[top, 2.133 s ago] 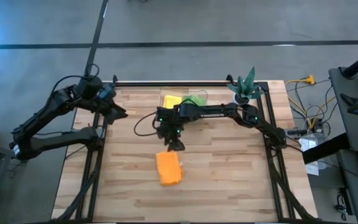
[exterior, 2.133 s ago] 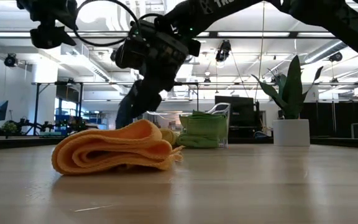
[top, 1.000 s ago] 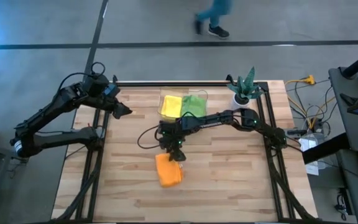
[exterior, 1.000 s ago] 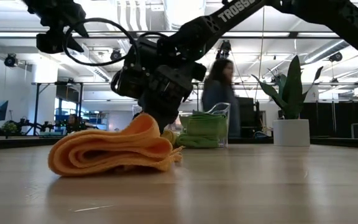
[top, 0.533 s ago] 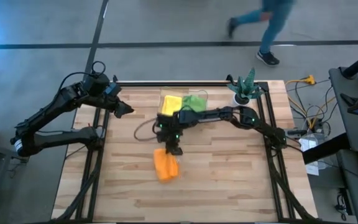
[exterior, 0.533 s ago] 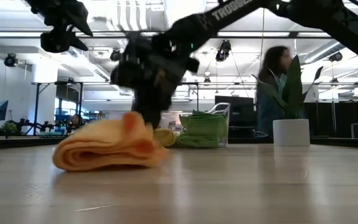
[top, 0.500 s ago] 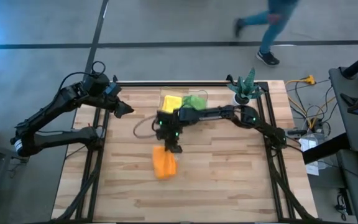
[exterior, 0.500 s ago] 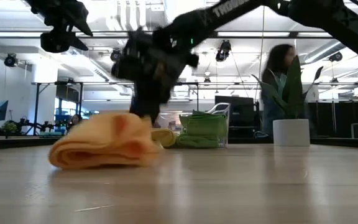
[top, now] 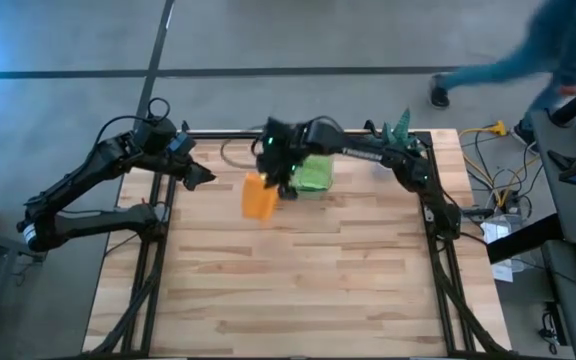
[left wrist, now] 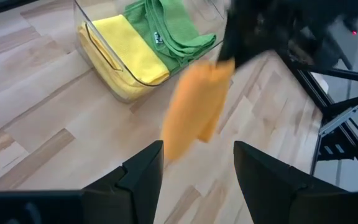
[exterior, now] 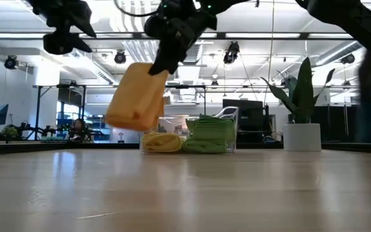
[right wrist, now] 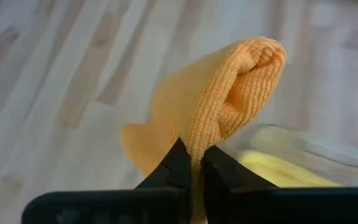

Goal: Fold microfiber towels
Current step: Put the folded orange microfiber towel into the transparent bin

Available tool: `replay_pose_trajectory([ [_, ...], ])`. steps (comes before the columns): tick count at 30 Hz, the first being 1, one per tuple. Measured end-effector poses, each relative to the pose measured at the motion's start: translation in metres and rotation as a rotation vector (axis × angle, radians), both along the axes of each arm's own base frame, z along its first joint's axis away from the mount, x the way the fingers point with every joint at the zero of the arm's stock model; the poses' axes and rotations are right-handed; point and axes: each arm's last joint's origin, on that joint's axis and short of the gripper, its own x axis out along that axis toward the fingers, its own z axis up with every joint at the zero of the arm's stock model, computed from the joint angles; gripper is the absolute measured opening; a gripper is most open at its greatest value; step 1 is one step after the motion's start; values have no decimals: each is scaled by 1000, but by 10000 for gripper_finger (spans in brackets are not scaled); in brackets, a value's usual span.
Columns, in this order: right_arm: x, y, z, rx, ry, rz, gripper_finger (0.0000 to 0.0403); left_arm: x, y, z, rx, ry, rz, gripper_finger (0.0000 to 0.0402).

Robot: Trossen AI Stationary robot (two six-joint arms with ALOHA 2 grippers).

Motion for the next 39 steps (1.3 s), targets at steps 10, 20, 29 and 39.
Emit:
replay_pose_trajectory([
  [10, -40, -71, 35, -37, -18, -128, 9, 10, 8, 0, 30, -15, -10, 180],
  [20, -53, -109, 20, -31, 2, -134, 9, 22, 17, -7, 6, 11, -16, 180],
  [29, -46, -109, -2, 84, 42, -102, 9, 28, 20, -8, -15, -3, -42, 180],
  [39, -45, -105, -7, 171, 30, -46, 9, 27, 20, -8, -12, -7, -42, 180],
])
